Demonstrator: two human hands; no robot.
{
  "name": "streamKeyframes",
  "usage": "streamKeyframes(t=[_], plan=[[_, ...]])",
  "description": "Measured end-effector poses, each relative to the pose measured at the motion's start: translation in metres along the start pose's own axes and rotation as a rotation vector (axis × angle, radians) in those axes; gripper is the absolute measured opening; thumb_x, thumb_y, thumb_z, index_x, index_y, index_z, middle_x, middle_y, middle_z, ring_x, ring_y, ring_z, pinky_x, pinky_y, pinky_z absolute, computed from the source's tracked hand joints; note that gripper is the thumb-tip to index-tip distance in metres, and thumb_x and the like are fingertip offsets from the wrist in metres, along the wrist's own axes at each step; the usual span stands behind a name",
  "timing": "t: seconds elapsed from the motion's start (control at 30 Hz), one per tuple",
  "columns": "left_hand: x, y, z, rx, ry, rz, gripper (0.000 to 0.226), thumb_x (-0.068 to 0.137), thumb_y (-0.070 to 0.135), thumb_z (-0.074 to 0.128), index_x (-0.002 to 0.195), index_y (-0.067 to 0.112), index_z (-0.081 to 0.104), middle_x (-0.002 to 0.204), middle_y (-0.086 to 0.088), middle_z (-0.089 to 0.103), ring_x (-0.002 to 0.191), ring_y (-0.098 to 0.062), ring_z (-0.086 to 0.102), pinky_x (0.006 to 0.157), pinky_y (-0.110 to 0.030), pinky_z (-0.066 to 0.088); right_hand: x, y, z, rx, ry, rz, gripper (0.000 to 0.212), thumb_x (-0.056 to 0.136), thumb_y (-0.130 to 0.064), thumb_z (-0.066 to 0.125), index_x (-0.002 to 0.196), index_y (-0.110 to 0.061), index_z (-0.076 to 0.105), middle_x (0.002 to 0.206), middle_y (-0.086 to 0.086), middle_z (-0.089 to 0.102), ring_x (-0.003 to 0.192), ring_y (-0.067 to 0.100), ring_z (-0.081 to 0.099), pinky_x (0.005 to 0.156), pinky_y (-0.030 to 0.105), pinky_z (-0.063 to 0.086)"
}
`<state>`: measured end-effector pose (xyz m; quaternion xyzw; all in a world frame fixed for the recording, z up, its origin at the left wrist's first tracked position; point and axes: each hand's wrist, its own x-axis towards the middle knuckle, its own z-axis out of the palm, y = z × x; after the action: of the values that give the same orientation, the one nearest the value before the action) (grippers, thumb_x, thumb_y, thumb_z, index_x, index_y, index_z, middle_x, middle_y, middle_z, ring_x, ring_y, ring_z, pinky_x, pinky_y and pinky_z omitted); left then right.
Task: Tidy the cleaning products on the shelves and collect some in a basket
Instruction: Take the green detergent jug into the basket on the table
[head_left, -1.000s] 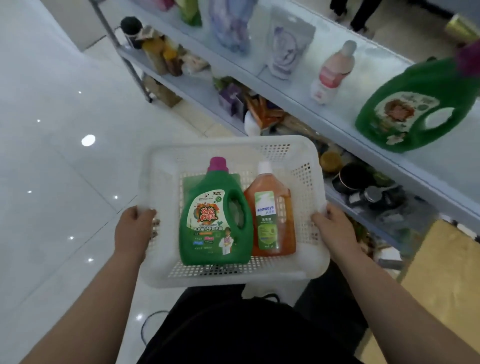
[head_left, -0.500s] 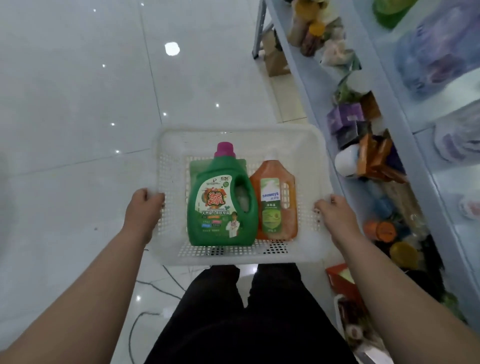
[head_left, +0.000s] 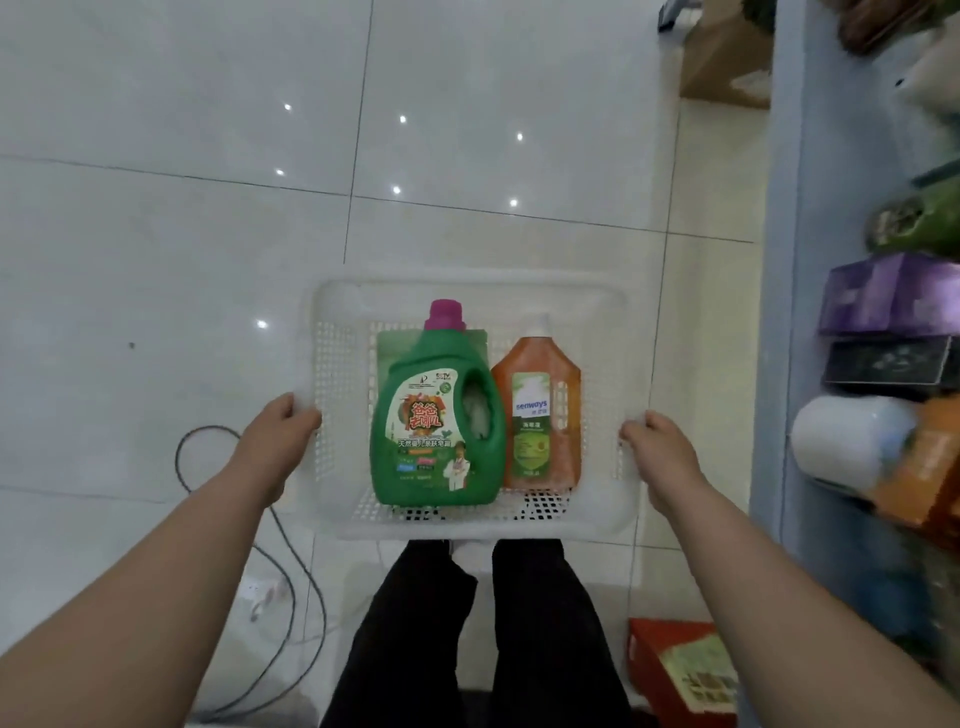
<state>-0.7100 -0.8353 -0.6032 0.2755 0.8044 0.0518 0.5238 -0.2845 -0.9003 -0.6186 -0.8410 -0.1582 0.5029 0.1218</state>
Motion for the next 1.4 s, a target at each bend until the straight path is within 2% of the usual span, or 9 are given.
streamKeyframes(t=[0.1, 0.23, 0.53, 0.8, 0.9, 1.0, 1.13, 1.27, 1.4], plan=[[0.070, -0.024, 0.039, 0.005, -0.024, -0.031, 0.036, 0.093, 0.025, 0.056, 0.126, 0.013, 0.063, 0.126, -0.013, 0.066, 0.115, -0.035, 0.062, 0.106, -0.057, 0.048, 0.071, 0.021, 0.034, -0.016, -0.038, 0.052, 0.009, 0.088, -0.018, 0.058, 0.087, -0.017, 0.067, 0.092, 0.003, 0.070, 0.086, 0.025, 0.066, 0.074, 0.038, 0.054], [0.150, -0.057, 0.087, 0.004, -0.042, -0.041, 0.037, 0.093, 0.026, 0.056, 0.128, 0.016, 0.063, 0.125, -0.009, 0.066, 0.115, -0.034, 0.062, 0.106, -0.057, 0.048, 0.156, 0.057, 0.076, -0.047, -0.065, 0.110, 0.022, 0.087, -0.018, 0.057, 0.105, -0.014, 0.069, 0.107, 0.006, 0.072, 0.102, 0.029, 0.068, 0.099, 0.051, 0.056], [0.275, -0.103, 0.152, 0.002, -0.112, -0.123, 0.065, 0.075, 0.037, 0.055, 0.137, 0.019, 0.058, 0.136, -0.009, 0.062, 0.127, -0.037, 0.055, 0.111, -0.059, 0.043, 0.283, 0.103, 0.140, -0.094, -0.061, 0.165, 0.047, 0.088, -0.028, 0.055, 0.132, -0.014, 0.062, 0.135, 0.005, 0.064, 0.119, 0.029, 0.062, 0.106, 0.054, 0.051], [0.315, -0.118, 0.175, -0.109, -0.116, -0.123, 0.064, 0.088, 0.021, 0.056, 0.151, 0.020, 0.045, 0.148, -0.007, 0.055, 0.133, -0.032, 0.053, 0.115, -0.055, 0.040, 0.310, 0.109, 0.159, -0.153, -0.047, 0.143, 0.028, 0.092, -0.026, 0.057, 0.119, -0.019, 0.064, 0.123, 0.005, 0.066, 0.107, 0.026, 0.063, 0.102, 0.055, 0.054], [0.301, -0.124, 0.186, -0.213, 0.137, -0.150, 0.066, 0.093, 0.022, 0.061, 0.155, 0.020, 0.039, 0.151, -0.001, 0.047, 0.132, -0.023, 0.048, 0.107, -0.040, 0.039, 0.315, 0.098, 0.159, -0.307, -0.050, 0.091, 0.070, 0.092, -0.032, 0.062, 0.156, -0.016, 0.039, 0.147, 0.011, 0.053, 0.127, 0.032, 0.056, 0.109, 0.048, 0.049], [0.263, -0.148, 0.211, -0.335, 0.436, -0.443, 0.045, 0.084, 0.029, 0.070, 0.120, 0.003, 0.059, 0.113, -0.011, 0.058, 0.104, -0.030, 0.059, 0.083, -0.037, 0.052, 0.327, 0.064, 0.160, -0.505, 0.018, -0.205, 0.092, 0.091, -0.029, 0.067, 0.165, -0.024, 0.012, 0.167, 0.011, 0.022, 0.149, 0.033, 0.033, 0.119, 0.046, 0.036], [0.218, -0.165, 0.264, -0.633, -0.039, -0.758, 0.027, 0.094, 0.031, 0.067, 0.109, 0.010, 0.057, 0.107, -0.014, 0.051, 0.096, -0.034, 0.057, 0.082, -0.041, 0.051, 0.354, 0.000, 0.171, -0.761, 0.010, -0.439, 0.091, 0.096, -0.031, 0.061, 0.164, -0.037, 0.001, 0.173, 0.001, -0.001, 0.157, 0.033, 0.012, 0.119, 0.048, 0.030], [0.235, -0.153, 0.269, -0.694, -0.029, -0.647, 0.011, 0.091, 0.024, 0.067, 0.092, 0.014, 0.061, 0.102, -0.013, 0.051, 0.096, -0.031, 0.056, 0.083, -0.041, 0.053, 0.361, -0.002, 0.171, -0.834, 0.036, -0.369, 0.082, 0.097, -0.030, 0.058, 0.164, -0.035, 0.011, 0.167, 0.004, 0.012, 0.143, 0.038, 0.033, 0.105, 0.047, 0.043], [0.280, -0.118, 0.238, -0.534, -0.006, -0.295, 0.052, 0.099, 0.021, 0.056, 0.148, 0.018, 0.039, 0.136, -0.007, 0.051, 0.117, -0.027, 0.056, 0.092, -0.048, 0.051, 0.333, 0.066, 0.145, -0.635, 0.054, -0.149, 0.078, 0.096, -0.024, 0.056, 0.161, -0.031, 0.015, 0.155, 0.010, 0.024, 0.120, 0.037, 0.054, 0.093, 0.042, 0.049]])
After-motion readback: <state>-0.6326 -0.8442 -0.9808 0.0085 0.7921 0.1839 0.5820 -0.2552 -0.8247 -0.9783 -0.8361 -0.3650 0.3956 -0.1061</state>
